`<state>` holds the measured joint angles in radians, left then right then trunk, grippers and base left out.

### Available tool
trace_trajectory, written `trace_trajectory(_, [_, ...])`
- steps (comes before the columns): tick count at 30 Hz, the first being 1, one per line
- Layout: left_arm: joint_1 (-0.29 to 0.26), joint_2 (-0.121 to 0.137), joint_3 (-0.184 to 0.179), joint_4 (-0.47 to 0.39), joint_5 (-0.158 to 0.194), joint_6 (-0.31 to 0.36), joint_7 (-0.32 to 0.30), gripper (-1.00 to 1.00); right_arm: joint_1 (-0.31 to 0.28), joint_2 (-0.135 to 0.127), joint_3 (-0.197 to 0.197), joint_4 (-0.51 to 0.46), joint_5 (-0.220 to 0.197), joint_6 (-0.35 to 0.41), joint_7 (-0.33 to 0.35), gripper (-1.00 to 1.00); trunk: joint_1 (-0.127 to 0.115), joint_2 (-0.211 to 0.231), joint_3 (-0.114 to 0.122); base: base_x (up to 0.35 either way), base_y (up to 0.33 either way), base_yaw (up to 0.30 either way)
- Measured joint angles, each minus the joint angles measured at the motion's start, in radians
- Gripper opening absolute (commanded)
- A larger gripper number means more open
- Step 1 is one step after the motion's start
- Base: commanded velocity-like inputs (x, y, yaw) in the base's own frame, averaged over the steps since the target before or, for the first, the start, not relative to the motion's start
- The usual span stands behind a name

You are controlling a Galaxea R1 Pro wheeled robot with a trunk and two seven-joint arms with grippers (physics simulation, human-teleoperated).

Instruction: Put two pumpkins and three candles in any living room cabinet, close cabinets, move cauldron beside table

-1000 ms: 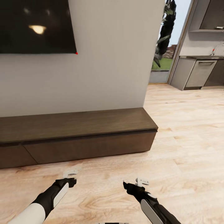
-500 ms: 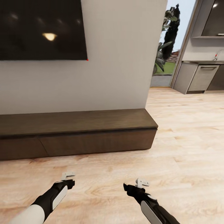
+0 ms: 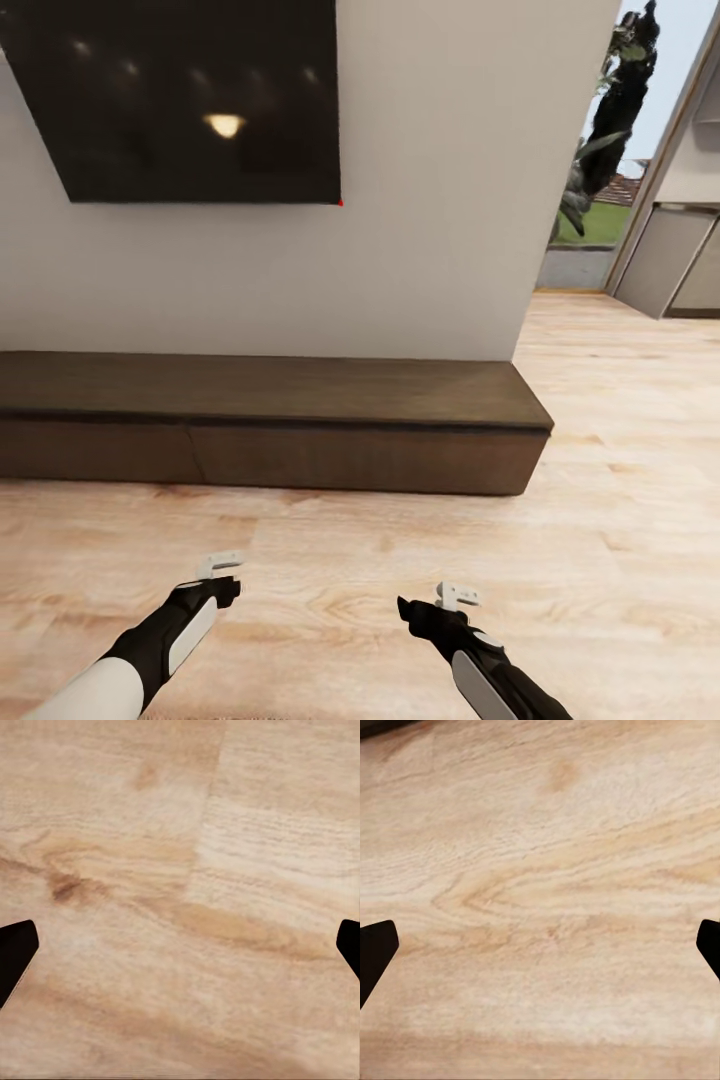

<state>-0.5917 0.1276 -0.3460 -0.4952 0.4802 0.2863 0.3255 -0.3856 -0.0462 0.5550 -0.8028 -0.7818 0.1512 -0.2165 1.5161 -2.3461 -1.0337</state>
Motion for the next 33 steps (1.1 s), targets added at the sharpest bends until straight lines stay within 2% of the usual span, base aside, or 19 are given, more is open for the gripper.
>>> trace_trajectory(6, [0.000,-0.001,0.001,0.027,-0.002,-0.010,0.001,1.00,0.000,-0.001,0.001,0.023,0.003,-0.052,0.001,1.00,-0.023,0.042,0.019,0.000,0.000,0.281])
trace_trajectory(13, [0.000,-0.001,0.003,0.073,0.008,-0.058,-0.001,1.00,0.000,-0.001,0.001,0.035,0.004,-0.062,0.000,1.00,-0.050,0.091,0.039,0.000,0.000,0.281])
trace_trajectory(16, [-0.001,-0.005,0.004,0.148,0.039,-0.131,-0.001,1.00,0.000,-0.001,0.003,0.056,0.004,-0.063,0.000,1.00,-0.061,0.112,0.047,0.000,0.000,0.281])
trace_trajectory(20, [-0.001,-0.002,0.002,0.185,0.072,-0.203,-0.001,1.00,0.000,-0.001,0.004,0.114,0.004,-0.078,0.000,1.00,-0.077,0.140,0.057,0.000,0.000,0.280])
trace_trajectory(30, [0.000,-0.001,0.000,0.239,0.077,-0.227,-0.003,1.00,0.000,0.000,0.004,0.149,0.012,-0.119,0.000,1.00,-0.115,0.210,0.080,0.000,0.000,0.270])
trace_trajectory(33, [-0.001,-0.001,0.000,0.243,0.076,-0.228,-0.023,1.00,0.000,0.000,0.004,0.150,0.012,-0.120,0.000,1.00,-0.127,0.231,0.087,0.000,0.000,0.265])
